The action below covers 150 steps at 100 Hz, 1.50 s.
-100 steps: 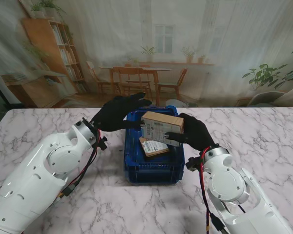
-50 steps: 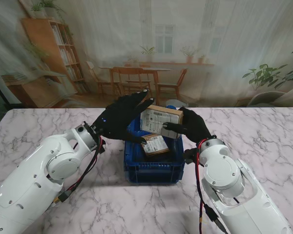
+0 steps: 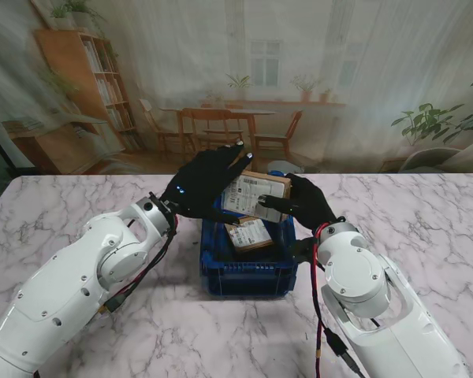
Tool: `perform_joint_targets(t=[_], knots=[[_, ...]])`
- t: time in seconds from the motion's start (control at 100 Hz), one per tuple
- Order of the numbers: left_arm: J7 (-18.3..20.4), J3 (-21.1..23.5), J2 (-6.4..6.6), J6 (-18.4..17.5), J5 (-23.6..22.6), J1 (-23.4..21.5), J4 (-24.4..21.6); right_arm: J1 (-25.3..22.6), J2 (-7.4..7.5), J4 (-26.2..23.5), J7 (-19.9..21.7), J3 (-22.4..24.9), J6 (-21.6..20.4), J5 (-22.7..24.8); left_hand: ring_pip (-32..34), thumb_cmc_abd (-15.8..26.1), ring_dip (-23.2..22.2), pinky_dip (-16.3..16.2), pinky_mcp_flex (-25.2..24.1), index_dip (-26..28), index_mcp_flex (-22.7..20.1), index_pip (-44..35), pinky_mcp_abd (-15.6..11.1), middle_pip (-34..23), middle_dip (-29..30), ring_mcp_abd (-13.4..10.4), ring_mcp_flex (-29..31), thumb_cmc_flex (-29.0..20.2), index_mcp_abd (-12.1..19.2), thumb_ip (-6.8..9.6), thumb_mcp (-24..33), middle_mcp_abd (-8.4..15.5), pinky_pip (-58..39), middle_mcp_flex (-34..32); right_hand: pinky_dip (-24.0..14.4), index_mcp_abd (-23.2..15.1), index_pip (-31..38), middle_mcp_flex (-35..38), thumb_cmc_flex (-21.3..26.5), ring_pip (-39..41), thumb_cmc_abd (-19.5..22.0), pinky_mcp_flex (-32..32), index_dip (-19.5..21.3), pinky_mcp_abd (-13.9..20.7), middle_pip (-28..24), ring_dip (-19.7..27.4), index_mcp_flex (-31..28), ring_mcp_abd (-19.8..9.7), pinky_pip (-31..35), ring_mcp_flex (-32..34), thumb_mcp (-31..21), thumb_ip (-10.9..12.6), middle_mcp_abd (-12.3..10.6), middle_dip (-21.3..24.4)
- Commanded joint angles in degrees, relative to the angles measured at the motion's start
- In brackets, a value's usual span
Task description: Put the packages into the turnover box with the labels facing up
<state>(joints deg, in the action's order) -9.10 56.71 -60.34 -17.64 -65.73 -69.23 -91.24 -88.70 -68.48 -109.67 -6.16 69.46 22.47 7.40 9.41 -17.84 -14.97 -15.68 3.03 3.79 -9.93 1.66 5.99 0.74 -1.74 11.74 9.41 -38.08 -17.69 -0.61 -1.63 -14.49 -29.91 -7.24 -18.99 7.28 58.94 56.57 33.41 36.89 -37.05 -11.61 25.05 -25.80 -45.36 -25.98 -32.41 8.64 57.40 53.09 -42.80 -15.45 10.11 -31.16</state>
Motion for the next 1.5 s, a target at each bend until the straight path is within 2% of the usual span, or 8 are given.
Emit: perform_joint_targets(t=[0.0, 0.21, 0.45, 0.69, 0.98, 1.17, 1.32, 1.49], knots=[[1.1, -0.87, -0.3, 0.54, -0.09, 1.32, 0.77, -0.26, -0.13, -0.55, 0.46, -0.32, 0.54, -0.63, 1.0, -1.35, -1.68, -1.5, -0.02, 2.61, 2.12, -0.83, -1.63, 0.68, -2.33, -0.16, 0.92, -2.54, -0.18, 1.82, 1.39, -0.21, -2.1, 2.78, 0.31, -8.5, 6.45, 7.15, 13.26, 2.19, 7.69, 0.83, -0.07, -0.9, -9.68, -1.02, -2.92, -1.18, -0.53, 1.43, -10.34, 2.68, -4.99, -1.43], [3.43, -2.82, -0.49, 0.8, 1.87, 3.41, 1.97, -0.29, -0.19, -0.61, 0.59, -0.3, 0.36, -1.72, 2.24, -0.98, -5.69, -3.66, 0.66, 6.48, 2.15, -0.83, -2.27, -0.21, -7.28, -0.28, 2.29, -6.44, 0.06, 4.73, 2.16, 0.21, -6.01, 2.2, 0.25, -8.1, 6.32, 7.36, 13.41, 2.31, 7.78, 0.72, -0.31, -1.02, -9.81, -0.96, -2.92, -1.2, -0.58, 1.6, -10.72, 2.64, -5.05, -1.36], [3.66, -4.53, -0.54, 1.37, 2.13, 4.42, 3.17, 0.03, -0.46, -0.75, 0.35, -0.72, 1.09, -3.34, 4.4, -2.24, -11.14, -8.06, 2.11, 9.47, 2.16, -1.39, -3.17, -1.9, -13.79, -0.95, 4.49, -5.3, -0.13, 2.58, 1.95, 0.7, -9.62, 1.73, 0.2, -7.11, 6.18, 7.5, 13.52, 2.47, 7.9, 0.7, -0.51, -1.02, -9.98, -0.91, -2.64, -1.23, -0.65, 1.79, -11.01, 2.55, -5.16, -1.26], [2.61, -5.2, -1.0, 1.01, 4.27, 4.9, 4.52, -0.14, -0.58, -0.99, 0.29, -0.73, 1.1, -4.51, 10.03, 2.59, -21.17, -13.81, 5.83, 34.96, 3.92, -8.53, -5.62, -11.44, -27.43, -4.11, 10.16, -19.28, 3.53, 8.06, 7.6, 5.84, -15.74, -4.27, 0.15, -6.7, 6.22, 7.51, 13.58, 2.56, 8.09, 0.69, -0.64, -0.98, -10.05, -0.86, -2.4, -1.32, -0.69, 1.92, -11.12, 2.49, -5.32, -1.08], [3.98, -5.2, -1.22, 0.0, 6.61, 4.74, 4.07, -0.4, -0.64, -1.35, 0.45, -0.62, 1.87, -5.48, 15.9, 3.26, -32.06, -16.94, 9.59, 49.49, 0.76, -20.42, -6.46, -23.87, -35.61, -6.25, 16.19, -18.35, 6.41, 14.17, 21.22, 10.25, -20.25, -12.15, 0.14, -6.2, 5.95, 7.41, 13.41, 2.75, 8.26, 0.38, -1.06, -0.62, -10.4, -0.88, -2.0, -1.24, -0.73, 1.98, -10.79, 2.44, -5.4, -1.1], [5.06, -4.99, -1.14, 1.09, 6.57, 4.21, 3.06, -0.83, -0.77, -1.36, -0.15, -0.37, 1.8, -5.5, 18.5, 4.22, -36.84, -18.18, 11.09, 52.82, 1.14, -27.06, -4.94, -28.52, -41.18, -4.92, 18.01, -22.54, 5.92, 12.9, 23.4, 9.38, -22.53, -14.11, -0.37, -4.88, 4.56, 5.09, 12.98, 2.75, 8.54, -1.12, -2.03, 0.86, -9.64, -0.89, 1.32, -1.05, 0.44, 1.0, -9.5, 2.44, -5.48, -1.04], [5.67, -4.76, -1.2, 2.54, 6.91, 3.65, 2.3, -1.14, -0.79, -1.35, -0.29, -0.24, 1.48, -5.68, 17.67, 2.43, -47.27, -18.2, 12.19, 52.24, 0.27, -29.49, -4.34, -27.76, -53.02, -3.81, 20.02, -25.86, 6.17, 10.5, 25.28, 8.86, -23.84, -16.39, -0.59, -3.37, 2.65, 1.28, 11.38, 1.94, 9.11, -0.31, -4.11, 1.39, -7.97, -0.55, 4.93, -0.59, 0.82, -1.57, -6.5, 2.59, -4.79, -0.38], [6.7, -4.46, -1.33, 3.87, 7.99, 3.39, 1.69, -1.53, -0.71, -1.08, 0.17, 0.23, 0.37, -7.23, 16.84, 1.56, -49.27, -17.91, 13.14, 52.29, -0.9, -30.87, -3.97, -26.25, -55.37, -2.88, 21.28, -27.89, 6.21, 9.61, 27.05, 8.31, -24.29, -17.89, -2.31, -2.22, -14.06, -13.81, -1.03, 0.79, 9.03, 1.47, 2.99, 2.8, -5.96, -0.59, 12.38, 0.47, 0.28, -7.76, -8.12, 9.43, -3.89, -0.42]])
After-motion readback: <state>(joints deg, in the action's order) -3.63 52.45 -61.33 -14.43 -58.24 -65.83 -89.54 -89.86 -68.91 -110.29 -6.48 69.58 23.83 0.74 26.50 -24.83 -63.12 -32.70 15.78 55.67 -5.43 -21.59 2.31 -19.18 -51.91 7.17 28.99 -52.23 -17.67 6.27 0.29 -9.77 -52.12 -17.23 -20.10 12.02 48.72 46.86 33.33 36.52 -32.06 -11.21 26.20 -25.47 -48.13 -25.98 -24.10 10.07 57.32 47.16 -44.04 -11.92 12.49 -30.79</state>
